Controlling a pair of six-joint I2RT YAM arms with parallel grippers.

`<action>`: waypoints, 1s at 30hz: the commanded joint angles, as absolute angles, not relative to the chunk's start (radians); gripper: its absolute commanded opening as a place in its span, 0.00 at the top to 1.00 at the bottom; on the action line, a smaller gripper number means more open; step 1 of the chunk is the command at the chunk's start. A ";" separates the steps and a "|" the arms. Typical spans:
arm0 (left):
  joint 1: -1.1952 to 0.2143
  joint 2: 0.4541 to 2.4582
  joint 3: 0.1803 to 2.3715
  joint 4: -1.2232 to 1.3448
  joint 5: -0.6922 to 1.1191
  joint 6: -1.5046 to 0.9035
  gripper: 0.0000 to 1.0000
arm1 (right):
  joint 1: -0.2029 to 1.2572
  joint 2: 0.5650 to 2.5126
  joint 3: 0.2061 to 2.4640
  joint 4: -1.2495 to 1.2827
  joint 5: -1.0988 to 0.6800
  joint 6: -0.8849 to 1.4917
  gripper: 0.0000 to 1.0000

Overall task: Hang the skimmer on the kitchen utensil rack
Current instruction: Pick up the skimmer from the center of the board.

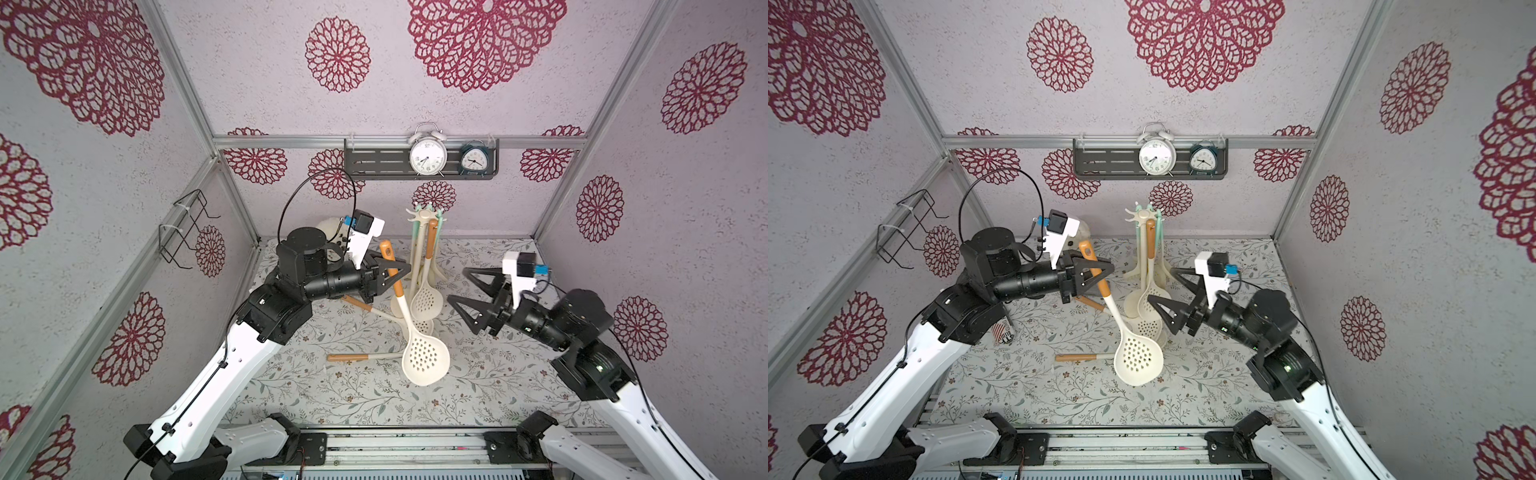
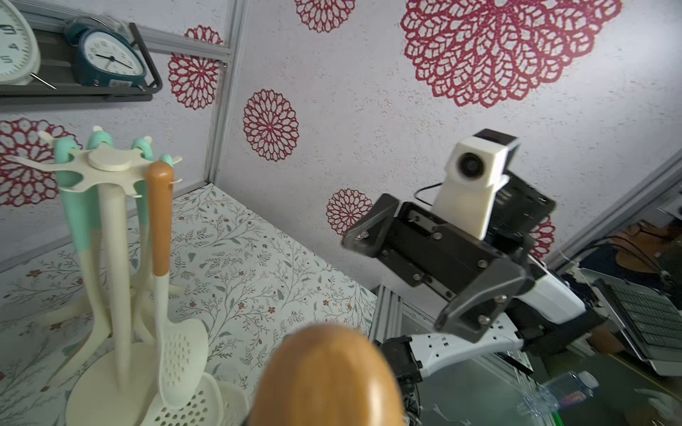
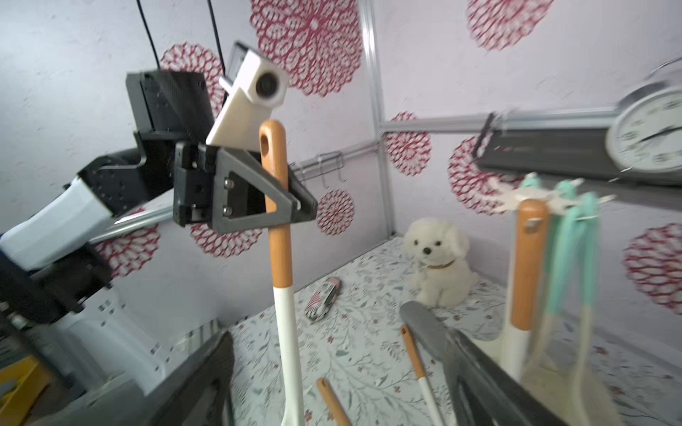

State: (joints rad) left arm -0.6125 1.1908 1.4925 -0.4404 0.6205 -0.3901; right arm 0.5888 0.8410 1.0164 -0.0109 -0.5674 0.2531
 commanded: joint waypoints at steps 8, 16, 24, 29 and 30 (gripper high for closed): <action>-0.631 1.157 1.476 -0.348 0.750 -0.424 1.00 | 0.709 0.977 0.942 0.274 -0.824 0.326 0.23; -0.632 1.183 1.488 -0.343 0.763 -0.408 1.00 | 0.782 1.056 0.945 0.357 -0.853 0.367 0.37; -0.632 1.194 1.485 -0.333 0.748 -0.397 1.00 | 0.791 1.053 0.942 0.345 -0.782 0.368 0.93; -0.629 1.154 1.398 -0.330 0.585 -0.341 0.07 | 0.778 0.932 0.910 0.220 -0.421 0.344 1.00; -0.623 1.144 1.355 -0.311 0.532 -0.327 0.05 | 0.759 0.895 0.895 0.191 -0.338 0.350 1.00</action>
